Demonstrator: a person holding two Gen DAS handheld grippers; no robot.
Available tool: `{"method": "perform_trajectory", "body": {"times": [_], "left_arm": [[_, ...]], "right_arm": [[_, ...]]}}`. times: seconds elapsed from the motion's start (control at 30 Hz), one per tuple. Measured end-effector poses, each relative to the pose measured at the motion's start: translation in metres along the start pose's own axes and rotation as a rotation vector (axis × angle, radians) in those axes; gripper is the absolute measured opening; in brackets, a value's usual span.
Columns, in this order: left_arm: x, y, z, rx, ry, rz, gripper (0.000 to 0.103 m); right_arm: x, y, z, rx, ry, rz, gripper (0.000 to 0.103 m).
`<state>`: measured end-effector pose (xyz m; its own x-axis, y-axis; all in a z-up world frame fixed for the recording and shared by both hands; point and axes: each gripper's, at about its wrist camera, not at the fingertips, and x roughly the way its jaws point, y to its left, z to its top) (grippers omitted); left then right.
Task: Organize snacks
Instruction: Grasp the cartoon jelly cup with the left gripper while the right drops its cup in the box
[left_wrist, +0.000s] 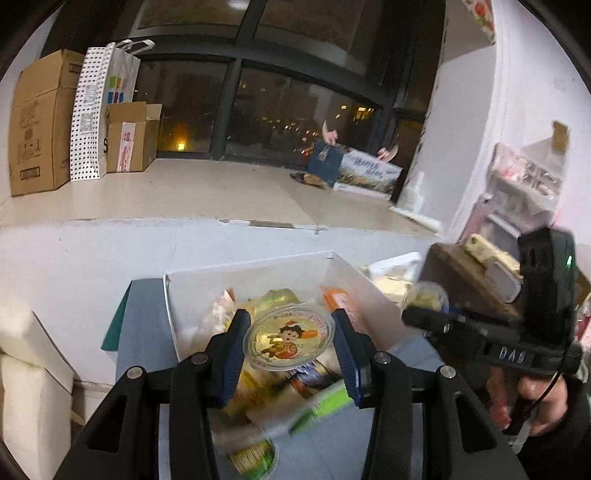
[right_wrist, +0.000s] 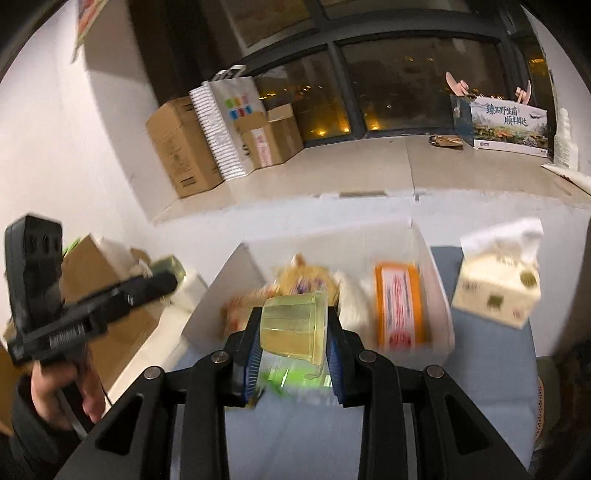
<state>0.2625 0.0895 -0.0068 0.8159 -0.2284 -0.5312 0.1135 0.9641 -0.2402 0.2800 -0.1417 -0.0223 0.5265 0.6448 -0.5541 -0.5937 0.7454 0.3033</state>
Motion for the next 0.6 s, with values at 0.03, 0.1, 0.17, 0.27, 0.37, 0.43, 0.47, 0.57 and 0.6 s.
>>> {"method": "perform_trajectory", "body": {"times": [0.03, 0.1, 0.17, 0.27, 0.37, 0.43, 0.47, 0.57, 0.6], "left_arm": [[0.01, 0.001, 0.004, 0.005, 0.008, 0.001, 0.05], [0.022, 0.002, 0.007, 0.01, 0.03, 0.005, 0.05], [0.035, 0.002, 0.006, 0.021, 0.079, 0.005, 0.053], [0.042, 0.002, -0.003, 0.023, 0.104, 0.04, 0.103], [0.039, 0.007, -0.01, 0.001, 0.096, 0.029, 0.103], [0.036, 0.01, -0.013, -0.008, 0.093, 0.027, 0.103], [0.034, 0.011, -0.014, -0.008, 0.093, 0.034, 0.103], [0.026, 0.012, -0.015, -0.005, 0.081, 0.044, 0.103], [0.023, 0.013, -0.015, -0.004, 0.079, 0.048, 0.103]], "right_arm": [[0.009, -0.004, 0.01, 0.006, 0.0, -0.015, 0.034], [0.023, -0.011, 0.023, 0.008, 0.012, -0.038, 0.034], [0.035, -0.019, 0.032, 0.018, 0.027, -0.055, 0.034], [0.045, -0.034, 0.037, 0.048, 0.057, -0.044, 0.073], [0.046, -0.04, 0.036, 0.06, 0.041, -0.059, 0.103], [0.041, -0.039, 0.032, 0.044, 0.004, -0.07, 0.103], [0.04, -0.039, 0.032, 0.04, 0.0, -0.075, 0.103], [0.034, -0.033, 0.029, 0.021, -0.016, -0.074, 0.103], [0.032, -0.03, 0.028, 0.01, -0.023, -0.08, 0.103]]}}
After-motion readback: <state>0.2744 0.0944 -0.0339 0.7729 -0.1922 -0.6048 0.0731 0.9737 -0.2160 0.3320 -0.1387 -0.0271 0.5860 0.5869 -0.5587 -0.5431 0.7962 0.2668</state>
